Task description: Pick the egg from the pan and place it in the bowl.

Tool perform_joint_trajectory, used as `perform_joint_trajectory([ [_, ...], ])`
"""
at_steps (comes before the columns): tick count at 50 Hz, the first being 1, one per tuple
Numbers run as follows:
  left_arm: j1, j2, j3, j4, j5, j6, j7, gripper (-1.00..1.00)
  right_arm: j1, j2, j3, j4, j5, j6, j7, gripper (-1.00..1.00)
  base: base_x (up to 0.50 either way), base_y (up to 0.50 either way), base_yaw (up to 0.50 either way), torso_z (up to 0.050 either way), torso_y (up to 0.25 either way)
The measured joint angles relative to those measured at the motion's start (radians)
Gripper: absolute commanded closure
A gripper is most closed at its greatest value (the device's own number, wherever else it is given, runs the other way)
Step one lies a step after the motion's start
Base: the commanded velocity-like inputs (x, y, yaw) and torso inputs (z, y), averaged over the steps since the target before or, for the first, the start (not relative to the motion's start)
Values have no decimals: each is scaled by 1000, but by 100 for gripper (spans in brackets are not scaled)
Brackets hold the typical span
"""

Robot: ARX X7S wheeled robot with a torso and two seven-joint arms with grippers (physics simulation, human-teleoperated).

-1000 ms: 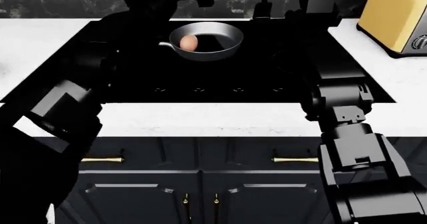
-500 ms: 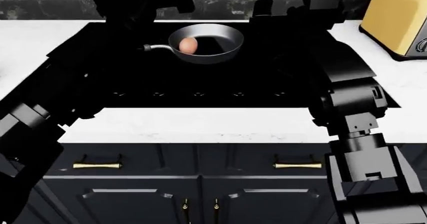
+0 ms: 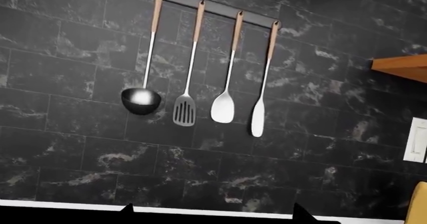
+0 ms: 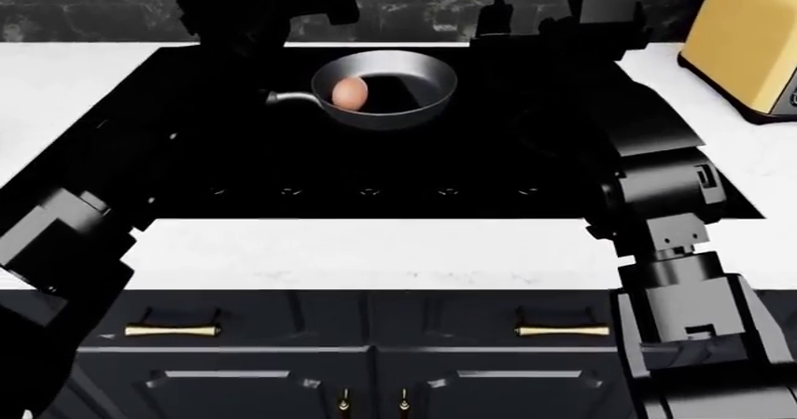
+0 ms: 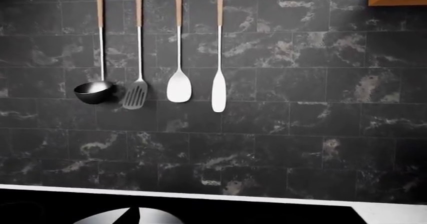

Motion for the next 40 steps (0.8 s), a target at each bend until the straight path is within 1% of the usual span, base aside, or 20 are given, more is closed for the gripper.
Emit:
perform_joint_trajectory([
  [13,-1,15,-2,-37,3,2,18,-100,9,-5,-5,40,0,-17,-7,-100,95,0,0,0,0],
  [40,3,32,-10,-60,1,6,45,-100,12,2,-15,28,5,-4,5,-100,111,0,0,0,0],
])
